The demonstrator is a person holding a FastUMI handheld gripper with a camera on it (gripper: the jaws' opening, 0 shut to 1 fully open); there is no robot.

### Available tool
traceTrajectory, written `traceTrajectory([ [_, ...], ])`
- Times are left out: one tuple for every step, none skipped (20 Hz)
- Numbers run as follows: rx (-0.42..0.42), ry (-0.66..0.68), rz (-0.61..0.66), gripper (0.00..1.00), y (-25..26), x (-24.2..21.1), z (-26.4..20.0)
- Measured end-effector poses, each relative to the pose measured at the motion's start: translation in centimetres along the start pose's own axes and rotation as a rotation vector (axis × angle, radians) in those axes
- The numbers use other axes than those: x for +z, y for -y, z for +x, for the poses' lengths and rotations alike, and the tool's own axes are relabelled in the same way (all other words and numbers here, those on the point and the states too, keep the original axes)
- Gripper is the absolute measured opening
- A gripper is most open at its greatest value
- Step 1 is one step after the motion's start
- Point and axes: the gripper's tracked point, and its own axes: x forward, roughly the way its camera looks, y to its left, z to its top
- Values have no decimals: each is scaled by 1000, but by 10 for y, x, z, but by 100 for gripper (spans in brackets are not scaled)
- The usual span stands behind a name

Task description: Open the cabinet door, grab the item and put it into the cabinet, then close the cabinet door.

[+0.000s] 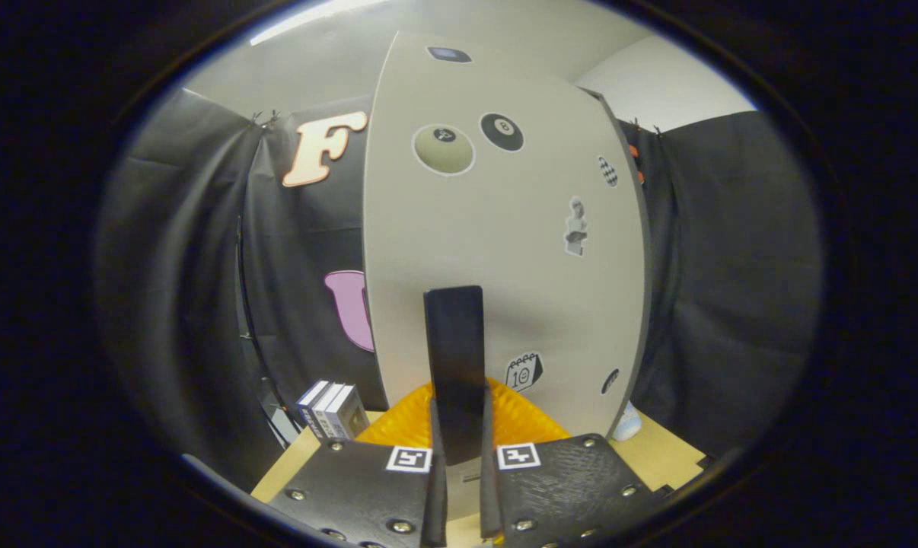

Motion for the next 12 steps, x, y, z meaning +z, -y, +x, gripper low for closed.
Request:
traceTrajectory([
  [-6, 4, 6, 17, 4, 1, -5],
  [-9, 5, 9, 17, 7, 0, -9],
  [-14, 4, 12, 17, 11, 0, -13],
  [-19, 4, 13, 17, 14, 0, -17],
  [-24, 3, 12, 17, 18, 0, -21],
  [-29, 3, 11, 17, 22, 0, -24],
  [-35, 3, 9, 17, 26, 0, -27],
  [-40, 6, 10, 17, 31, 1, -30],
  [-41, 6, 9, 16, 35, 1, -34],
  [-41, 7, 11, 16, 39, 2, -36],
  [-43, 6, 8, 16, 44, 2, -39],
  [-49, 6, 3, 16, 49, 3, -42],
])
